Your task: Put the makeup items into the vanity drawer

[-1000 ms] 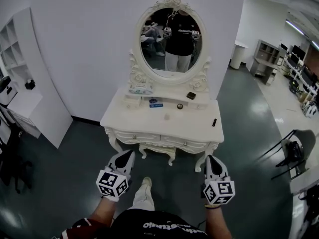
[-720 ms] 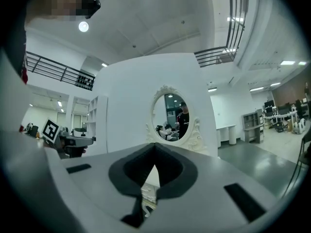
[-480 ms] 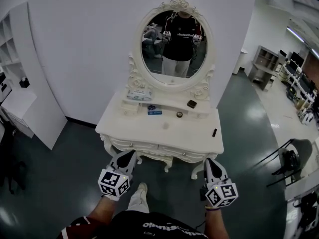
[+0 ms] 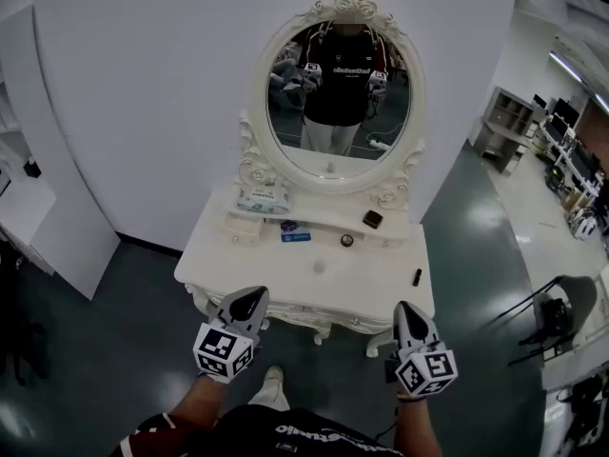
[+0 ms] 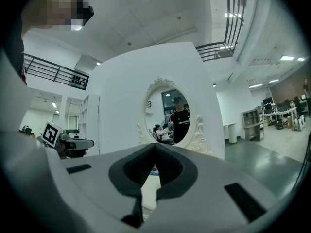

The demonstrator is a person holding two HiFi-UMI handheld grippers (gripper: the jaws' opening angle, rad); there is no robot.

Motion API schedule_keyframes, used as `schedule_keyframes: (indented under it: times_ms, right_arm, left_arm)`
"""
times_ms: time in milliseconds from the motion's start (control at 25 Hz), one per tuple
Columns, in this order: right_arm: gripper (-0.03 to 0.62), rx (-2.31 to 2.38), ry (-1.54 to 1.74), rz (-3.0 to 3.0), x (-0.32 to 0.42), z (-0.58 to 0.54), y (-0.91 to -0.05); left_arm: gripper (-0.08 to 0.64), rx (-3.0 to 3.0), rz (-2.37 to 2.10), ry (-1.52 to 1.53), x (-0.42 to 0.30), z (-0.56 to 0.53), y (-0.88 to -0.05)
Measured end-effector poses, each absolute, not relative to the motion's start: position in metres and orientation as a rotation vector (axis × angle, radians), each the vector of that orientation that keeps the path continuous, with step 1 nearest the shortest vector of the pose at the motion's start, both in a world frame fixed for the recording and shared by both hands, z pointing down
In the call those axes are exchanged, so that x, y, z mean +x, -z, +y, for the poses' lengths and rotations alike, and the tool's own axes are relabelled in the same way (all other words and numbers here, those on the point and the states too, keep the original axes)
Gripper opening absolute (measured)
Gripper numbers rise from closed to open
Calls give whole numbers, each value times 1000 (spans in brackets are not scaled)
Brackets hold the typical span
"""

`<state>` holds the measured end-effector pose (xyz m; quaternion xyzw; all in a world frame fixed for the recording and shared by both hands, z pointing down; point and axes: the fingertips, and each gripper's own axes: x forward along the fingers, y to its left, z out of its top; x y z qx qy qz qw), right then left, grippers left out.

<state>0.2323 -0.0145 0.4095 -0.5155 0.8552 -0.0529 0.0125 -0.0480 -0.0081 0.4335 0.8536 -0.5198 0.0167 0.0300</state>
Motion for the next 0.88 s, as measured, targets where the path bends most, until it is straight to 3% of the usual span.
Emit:
schedule_keyframes:
  times_ms: [880]
  right_arm:
    - [3, -1808, 175, 2517, 178, -134, -400]
  left_arm:
    - [8, 2735, -1344, -26, -73, -159, -443]
